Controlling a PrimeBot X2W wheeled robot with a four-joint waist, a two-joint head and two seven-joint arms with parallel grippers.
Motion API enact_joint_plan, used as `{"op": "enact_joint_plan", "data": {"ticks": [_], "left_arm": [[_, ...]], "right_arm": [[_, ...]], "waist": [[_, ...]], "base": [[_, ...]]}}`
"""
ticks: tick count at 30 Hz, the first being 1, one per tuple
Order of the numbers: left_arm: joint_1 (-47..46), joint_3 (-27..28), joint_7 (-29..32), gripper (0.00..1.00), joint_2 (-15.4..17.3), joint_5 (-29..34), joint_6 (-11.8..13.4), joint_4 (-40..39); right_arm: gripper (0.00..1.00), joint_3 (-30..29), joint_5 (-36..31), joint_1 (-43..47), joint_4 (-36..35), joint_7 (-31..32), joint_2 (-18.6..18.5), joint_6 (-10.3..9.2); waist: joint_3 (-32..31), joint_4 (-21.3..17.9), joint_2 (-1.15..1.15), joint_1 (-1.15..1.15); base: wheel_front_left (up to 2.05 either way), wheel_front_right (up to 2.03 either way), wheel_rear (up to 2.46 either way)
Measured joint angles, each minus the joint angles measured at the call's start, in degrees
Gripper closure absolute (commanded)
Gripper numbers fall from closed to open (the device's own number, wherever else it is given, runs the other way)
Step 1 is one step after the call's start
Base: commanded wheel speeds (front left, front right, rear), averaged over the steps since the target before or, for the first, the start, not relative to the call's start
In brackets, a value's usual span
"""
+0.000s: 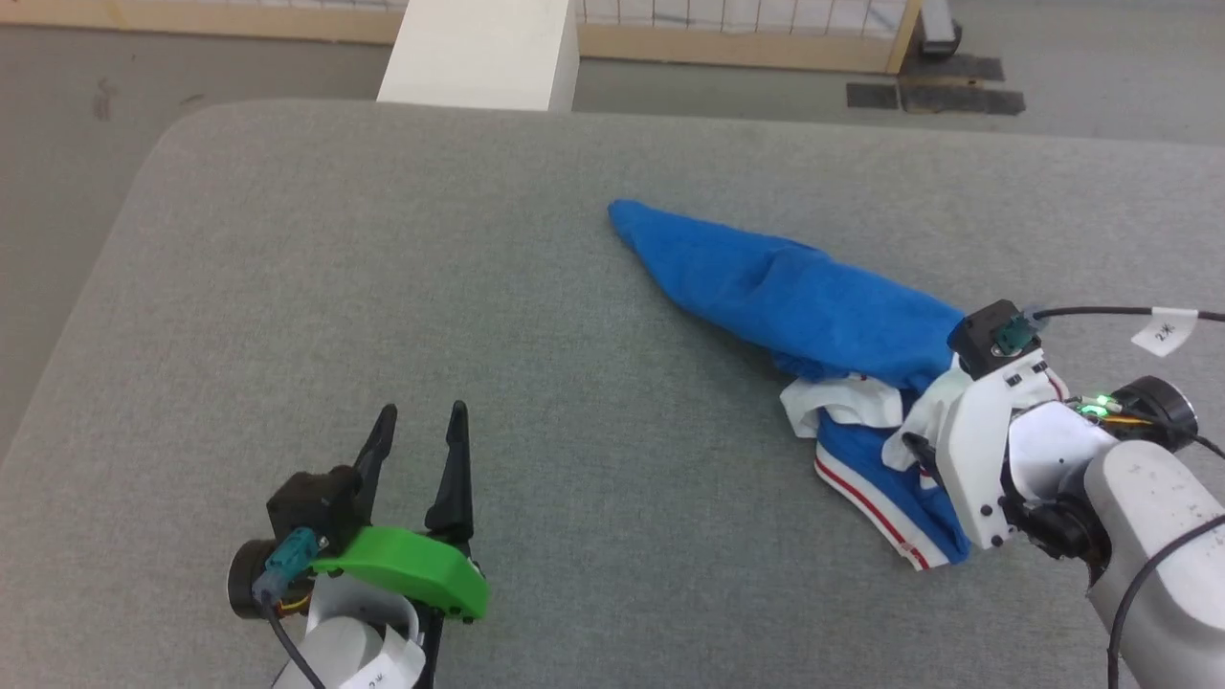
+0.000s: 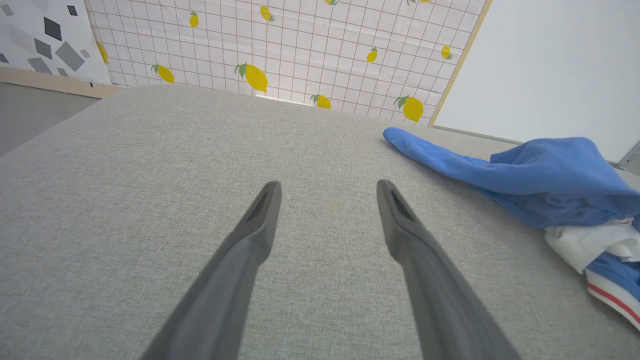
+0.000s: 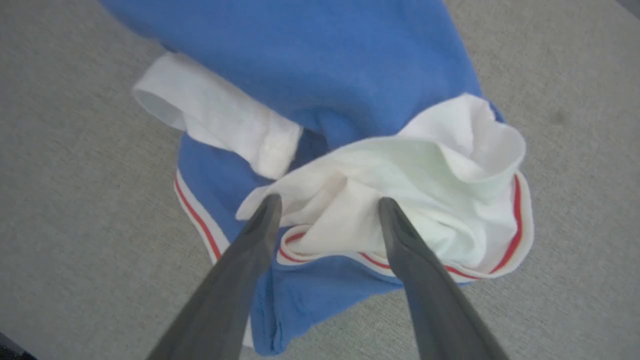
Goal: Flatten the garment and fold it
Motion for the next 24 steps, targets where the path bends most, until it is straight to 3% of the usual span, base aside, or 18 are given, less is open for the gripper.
{"op": "enact_joint_plan", "data": {"ticks": [2,4,10,14,20,24], "left_arm": [[-0.3,0.1,0.0,0.00,-0.1,0.0,0.0,0.2],[-0.4,0.2,0.0,0.00,-0.2,0.0,-0.3,0.5],[-0.4,0.8,-0.1,0.00,-0.3,0.1,-0.5,1.5],[-0.3,1.1,-0.1,0.00,-0.2,0.3,-0.5,1.5],[0.4,1.4,-0.3,0.00,0.0,0.3,-0.4,1.2],[0.8,1.2,-0.3,0.00,0.0,0.3,-0.3,1.0]], "right_arm": [[0.05,1.1,0.7,-0.9,1.9,0.5,-0.4,0.00],[1.00,1.8,1.1,-1.3,2.9,0.3,-0.7,0.00],[1.00,2.4,2.4,-1.8,5.1,-2.5,-1.0,0.01],[1.00,-0.2,3.0,-1.8,5.2,-5.5,-1.1,0.01],[1.00,-10.7,3.7,2.4,5.0,-8.4,-0.5,0.01],[1.00,-21.4,3.9,8.4,6.3,-10.0,0.7,0.00]], "waist": [[0.6,0.4,0.00,0.00],[1.1,0.6,0.00,0.00],[0.8,0.4,0.00,0.00],[-0.4,-0.6,0.00,0.00],[-2.2,-2.9,0.00,0.00],[-3.5,-4.4,0.00,0.00]], "base": [[0.00,0.00,0.00],[0.00,0.00,0.00],[0.00,0.00,0.00],[0.00,0.00,0.00],[0.00,0.00,0.00],[0.00,0.00,0.00]]}}
